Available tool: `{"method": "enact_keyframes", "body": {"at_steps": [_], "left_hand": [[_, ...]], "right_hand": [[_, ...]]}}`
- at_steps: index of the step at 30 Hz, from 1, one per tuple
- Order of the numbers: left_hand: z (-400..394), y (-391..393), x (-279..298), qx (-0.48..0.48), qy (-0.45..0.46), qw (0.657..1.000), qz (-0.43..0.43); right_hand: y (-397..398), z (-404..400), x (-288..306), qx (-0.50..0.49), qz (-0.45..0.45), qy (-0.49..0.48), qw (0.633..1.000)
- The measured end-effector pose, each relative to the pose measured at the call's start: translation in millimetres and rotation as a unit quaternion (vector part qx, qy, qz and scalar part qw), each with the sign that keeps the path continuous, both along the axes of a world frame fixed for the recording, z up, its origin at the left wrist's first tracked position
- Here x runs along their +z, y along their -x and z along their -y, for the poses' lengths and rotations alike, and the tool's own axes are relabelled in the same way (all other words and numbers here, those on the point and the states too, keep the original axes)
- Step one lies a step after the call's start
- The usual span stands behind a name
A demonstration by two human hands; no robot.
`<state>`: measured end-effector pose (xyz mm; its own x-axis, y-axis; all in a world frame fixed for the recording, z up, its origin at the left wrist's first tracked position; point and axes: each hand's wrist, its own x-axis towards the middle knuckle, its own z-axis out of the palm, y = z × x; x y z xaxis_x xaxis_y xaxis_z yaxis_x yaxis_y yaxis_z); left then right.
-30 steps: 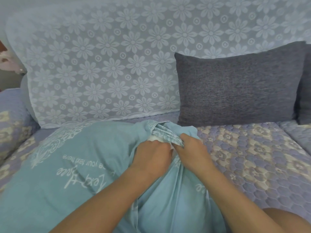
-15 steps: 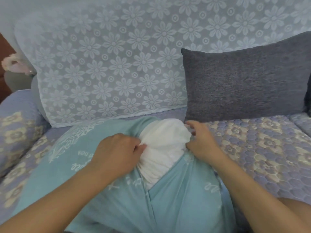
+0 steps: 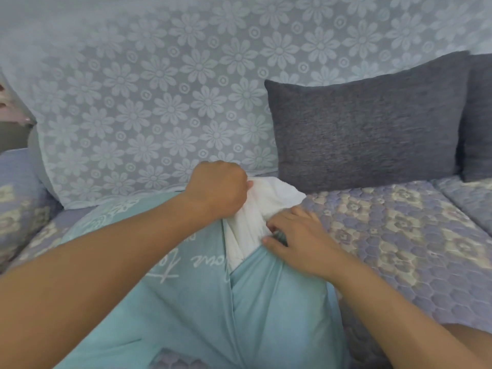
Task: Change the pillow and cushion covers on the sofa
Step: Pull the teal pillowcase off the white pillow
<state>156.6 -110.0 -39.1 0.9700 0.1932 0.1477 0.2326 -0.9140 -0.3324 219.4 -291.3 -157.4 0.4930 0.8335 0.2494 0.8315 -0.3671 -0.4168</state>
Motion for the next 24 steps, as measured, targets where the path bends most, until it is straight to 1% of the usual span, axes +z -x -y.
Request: {"method": "enact_keyframes", "body": {"at_steps": [2,3,5,6,7,8,9,10,11,12,13,14,15,16,17,18,19,20,21,22,23,24], "left_hand": [[-8.0,-7.4,2.4,0.051,0.008,0.999,-0.002],[-11.5,-10.8,3.0,0.078,0.033,0.996,-0.002],[-15.9,-15.8,0.2,0.107,0.102,0.989,0.005],[-15.7,-17.4,-2.4,0.108,0.116,0.987,0.006],[-13.9,-18.7,-4.3,0.102,0.113,0.988,0.001],[-12.3,-20.0,-9.1,0.078,0.092,0.993,-0.002],[-10.0,-19.8,-13.9,0.033,0.074,0.997,-0.002],[-9.5,-19.1,-19.4,-0.037,0.066,0.997,-0.01],[-8.0,-17.2,-23.5,-0.126,0.068,0.989,-0.025],[-7.9,-15.9,-28.2,-0.215,0.069,0.973,-0.05],[-7.5,-14.0,-31.3,-0.275,0.055,0.956,-0.082],[-8.8,-11.7,-34.7,-0.299,0.028,0.945,-0.125],[-12.4,-9.8,-38.4,-0.281,-0.003,0.943,-0.18],[-19.1,-8.3,-43.3,-0.243,-0.03,0.943,-0.223],[-24.8,-6.7,-46.0,-0.201,-0.049,0.946,-0.25],[-28.8,-6.1,-48.7,-0.192,-0.063,0.948,-0.246],[-29.3,-6.4,-49.9,-0.205,-0.071,0.949,-0.23],[-27.1,-9.4,-53.3,-0.25,-0.088,0.942,-0.205],[-25.1,-14.4,-56.0,-0.293,-0.118,0.928,-0.2],[-25.5,-21.0,-57.1,-0.314,-0.151,0.916,-0.199],[-29.2,-27.9,-53.0,-0.305,-0.184,0.912,-0.204],[-40.1,-34.1,-42.9,-0.276,-0.209,0.918,-0.193]], "right_hand": [[-0.6,0.1,-4.2,-0.022,0.005,-0.016,1.0],[1.5,-0.6,-5.5,-0.024,0.01,-0.04,0.999],[6.7,-4.3,-7.6,0.017,0.055,-0.069,0.996],[9.5,-6.7,-9.4,0.047,0.074,-0.064,0.994],[11.9,-8.4,-10.0,0.067,0.075,-0.054,0.994],[12.6,-9.1,-10.6,0.074,0.068,-0.04,0.994],[11.5,-9.3,-11.7,0.074,0.063,-0.03,0.995],[10.3,-9.4,-13.6,0.07,0.06,-0.021,0.995],[10.3,-8.9,-14.9,0.068,0.057,-0.015,0.996],[10.3,-8.4,-15.5,0.067,0.056,-0.015,0.996],[9.9,-8.0,-15.3,0.066,0.06,-0.016,0.996],[8.9,-7.3,-13.8,0.063,0.07,-0.012,0.996],[8.7,-6.5,-11.4,0.057,0.079,0.001,0.995],[9.3,-5.6,-9.5,0.051,0.085,0.019,0.995],[10.1,-4.7,-7.9,0.046,0.085,0.037,0.995],[11.0,-4.1,-6.5,0.042,0.081,0.052,0.994],[12.2,-4.2,-4.0,0.041,0.073,0.064,0.994],[14.5,-3.8,-2.4,0.043,0.064,0.072,0.994],[17.0,-2.7,-1.7,0.047,0.058,0.077,0.994],[18.6,0.2,-1.3,0.047,0.057,0.077,0.994],[19.9,5.2,-2.8,0.042,0.06,0.068,0.995],[21.1,11.8,-5.0,0.033,0.066,0.049,0.996]]}}
